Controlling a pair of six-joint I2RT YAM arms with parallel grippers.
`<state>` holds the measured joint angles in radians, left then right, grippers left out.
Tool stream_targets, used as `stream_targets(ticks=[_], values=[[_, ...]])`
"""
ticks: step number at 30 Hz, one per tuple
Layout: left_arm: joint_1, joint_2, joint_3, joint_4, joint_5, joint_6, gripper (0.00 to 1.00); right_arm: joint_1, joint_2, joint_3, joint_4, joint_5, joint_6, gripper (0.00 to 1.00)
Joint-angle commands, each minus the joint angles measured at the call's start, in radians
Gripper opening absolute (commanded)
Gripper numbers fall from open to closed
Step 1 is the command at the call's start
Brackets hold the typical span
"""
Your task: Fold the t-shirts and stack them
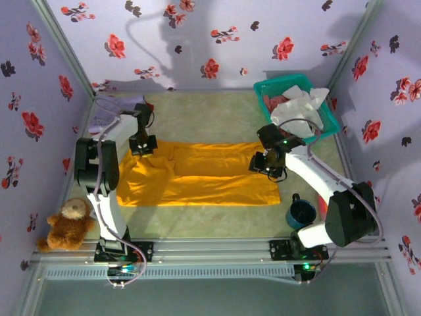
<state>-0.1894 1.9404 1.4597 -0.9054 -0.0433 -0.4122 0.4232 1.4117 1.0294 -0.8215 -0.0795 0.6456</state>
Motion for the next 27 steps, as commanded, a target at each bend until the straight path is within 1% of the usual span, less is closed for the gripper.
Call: stream_targets(ticks=[1,6,10,15,19,20,22,24,27], values=[[-0.019,-0.057,0.044,-0.049,-0.103,0.021,0.0,-0.006,-0.011,-0.014,-0.018,-0.005,-0.006,0.54],[-0.021,-0.048,0.045,-0.042,-0.106,0.023,0.01,-0.006,-0.018,-0.015,-0.014,-0.013,0.0,0.54],[-0.02,-0.024,0.036,-0.018,-0.051,0.018,0.03,-0.005,-0.025,-0.019,-0.02,-0.011,0.0,0.54],[-0.019,0.002,0.031,0.049,0.022,0.001,0.01,-0.008,-0.041,-0.027,-0.023,-0.005,0.001,0.54],[-0.015,0.003,0.027,0.093,0.064,-0.022,0.0,-0.006,-0.047,-0.046,0.013,-0.046,0.033,0.54],[-0.013,0.002,0.027,0.098,0.068,-0.025,0.0,-0.002,-0.047,-0.055,0.043,-0.073,0.051,0.54],[-0.006,0.0,0.02,0.113,0.06,-0.033,0.0,0.03,-0.048,-0.096,0.19,-0.169,0.12,0.54],[0.005,0.006,0.013,0.125,0.069,-0.041,0.0,0.102,-0.027,-0.113,0.363,-0.199,0.19,0.54],[0.014,0.03,0.013,0.131,0.089,-0.042,0.01,0.204,0.099,-0.016,0.518,-0.21,0.229,0.54]])
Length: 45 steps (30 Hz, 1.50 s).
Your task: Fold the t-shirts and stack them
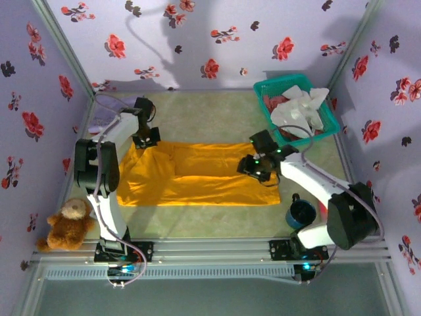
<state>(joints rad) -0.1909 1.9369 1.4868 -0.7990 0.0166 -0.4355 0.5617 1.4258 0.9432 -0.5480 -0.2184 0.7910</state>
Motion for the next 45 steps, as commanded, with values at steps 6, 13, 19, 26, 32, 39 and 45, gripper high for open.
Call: stream_targets(ticks=[6,13,19,26,32,39,45], values=[[0.037,0.054,-0.04,0.053,0.084,-0.02,0.01,0.161,0.409,0.323,0.416,-0.117,0.144,0.53],[0.102,0.02,-0.074,0.073,0.151,-0.011,0.01,0.227,0.675,0.547,0.446,-0.147,0.246,0.51],[0.128,0.017,-0.093,0.084,0.201,0.005,0.01,0.255,0.79,0.651,0.432,-0.178,0.29,0.43],[0.129,0.023,-0.099,0.1,0.235,0.004,0.01,0.256,0.831,0.657,0.489,-0.225,0.326,0.35],[0.13,0.028,-0.092,0.1,0.24,0.003,0.01,0.256,0.855,0.669,0.526,-0.254,0.354,0.3],[0.13,0.028,-0.091,0.098,0.241,0.004,0.01,0.256,0.867,0.677,0.498,-0.243,0.367,0.36],[0.13,0.032,-0.089,0.1,0.241,0.004,0.01,0.256,0.87,0.674,0.504,-0.253,0.383,0.4]])
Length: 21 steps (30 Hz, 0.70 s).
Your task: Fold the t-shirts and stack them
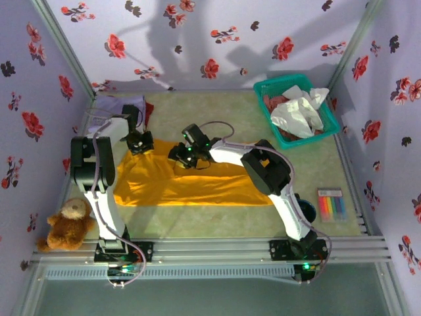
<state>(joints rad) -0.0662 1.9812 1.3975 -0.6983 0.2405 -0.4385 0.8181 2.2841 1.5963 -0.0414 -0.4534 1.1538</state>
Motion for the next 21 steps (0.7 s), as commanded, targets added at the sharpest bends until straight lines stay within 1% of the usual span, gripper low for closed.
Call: stream_targets(ticks=[1,5,7,12,14,18,21], values=[[0.005,-0.012,-0.002,0.0,0.017,0.007,0.02,0.0,0.015,0.021,0.008,-0.028,0.026,0.38],[0.005,-0.011,-0.009,0.004,0.017,0.007,0.02,0.0,0.021,0.019,0.03,-0.046,0.035,0.29],[0.005,-0.013,-0.012,0.003,0.018,0.007,0.02,0.0,0.013,0.014,0.028,-0.031,0.03,0.19],[0.005,-0.02,-0.014,0.001,0.019,0.012,0.01,0.0,-0.026,-0.006,0.003,0.023,-0.006,0.03],[0.005,-0.02,-0.012,0.0,0.02,0.012,0.01,0.0,-0.043,-0.014,-0.011,0.05,-0.025,0.0],[0.005,-0.019,-0.012,0.0,0.021,0.006,0.02,0.0,-0.075,-0.028,-0.036,0.097,-0.064,0.0],[0.005,-0.019,-0.018,0.005,0.02,0.003,0.01,0.002,-0.119,-0.078,0.003,0.135,-0.067,0.0]])
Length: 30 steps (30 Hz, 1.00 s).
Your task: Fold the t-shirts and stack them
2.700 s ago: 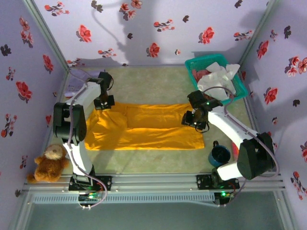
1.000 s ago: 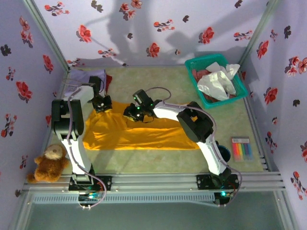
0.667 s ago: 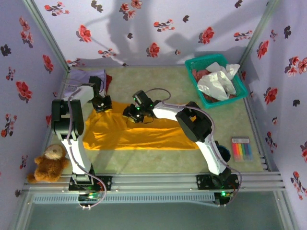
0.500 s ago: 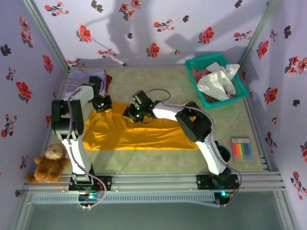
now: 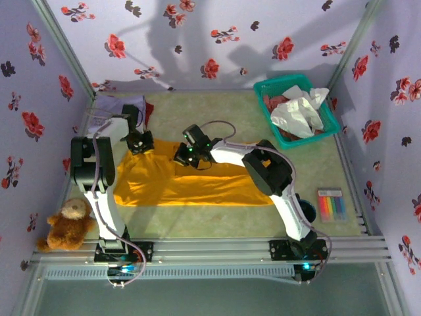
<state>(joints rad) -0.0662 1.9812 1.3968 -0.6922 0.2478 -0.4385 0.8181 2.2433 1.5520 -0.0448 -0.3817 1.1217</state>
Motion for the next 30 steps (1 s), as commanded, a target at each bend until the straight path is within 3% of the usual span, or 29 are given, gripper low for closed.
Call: stream_targets(ticks=[1,15,16,20,22,26,30], values=[[0.005,-0.021,-0.021,0.002,0.012,0.002,0.01,0.002,-0.091,-0.054,0.024,0.075,-0.034,0.0],[0.005,-0.01,-0.025,0.004,0.015,-0.002,0.03,0.003,-0.102,-0.101,0.067,0.107,-0.028,0.0],[0.005,-0.009,-0.024,0.003,0.018,-0.002,0.07,0.003,-0.097,-0.101,0.052,0.113,-0.024,0.02],[0.005,-0.02,-0.007,-0.014,0.022,0.006,0.3,0.004,-0.108,-0.116,0.046,0.133,-0.022,0.28],[0.006,-0.041,0.016,-0.038,0.005,0.022,0.38,0.003,-0.123,-0.116,0.025,0.148,-0.036,0.34],[0.025,-0.087,0.07,-0.099,-0.046,0.06,0.44,0.002,-0.154,-0.106,-0.028,0.168,-0.068,0.39],[0.082,-0.095,0.112,-0.186,-0.063,0.073,0.43,0.001,-0.196,-0.102,-0.09,0.188,-0.104,0.4]])
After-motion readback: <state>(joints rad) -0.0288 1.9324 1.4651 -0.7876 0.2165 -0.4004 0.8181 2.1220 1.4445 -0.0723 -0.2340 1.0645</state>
